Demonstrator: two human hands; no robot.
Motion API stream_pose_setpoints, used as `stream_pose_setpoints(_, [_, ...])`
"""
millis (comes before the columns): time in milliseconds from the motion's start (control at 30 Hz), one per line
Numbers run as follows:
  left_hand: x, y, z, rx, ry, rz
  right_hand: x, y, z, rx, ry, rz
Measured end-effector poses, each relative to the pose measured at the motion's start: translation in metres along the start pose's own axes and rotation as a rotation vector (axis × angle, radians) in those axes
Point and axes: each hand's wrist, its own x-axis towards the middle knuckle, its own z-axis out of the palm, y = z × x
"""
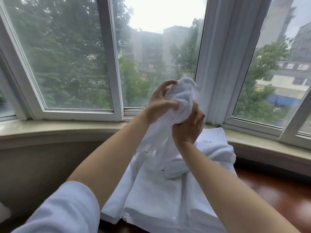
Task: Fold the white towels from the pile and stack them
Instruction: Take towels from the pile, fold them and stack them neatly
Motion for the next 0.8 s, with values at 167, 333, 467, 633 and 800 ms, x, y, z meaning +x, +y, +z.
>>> stream_pose_setpoints(167, [-0.027,-0.081,0.007,0.256,-0.139,-0.561,-0.009,0.067,-0.014,-0.636,-0.487,0.091])
stream_pose_setpoints(333, [-0.048,-0.142,-0.026,0.172,0.097,-0.763,-0.013,0.075,-0.004,-0.718,-0.656,-0.152])
stream_pose_setpoints(467, [-0.04,-0.166,-0.06,0.411,0.309,-0.677,-0.014,0.056,0.02,-0.818,-0.947,-0.714])
stream_pose_setpoints(633, [-0.043,-0.211,-0.104,0.654,0.391,-0.826,-0.019,0.048,0.053,-0.913,-1.025,-0.515])
stream_pose_setpoints(800, [-0.033,-0.25,-0.114,0.469,0.429,-0.934,-0.02,0.058,0.081,-1.061,-0.977,-0.604])
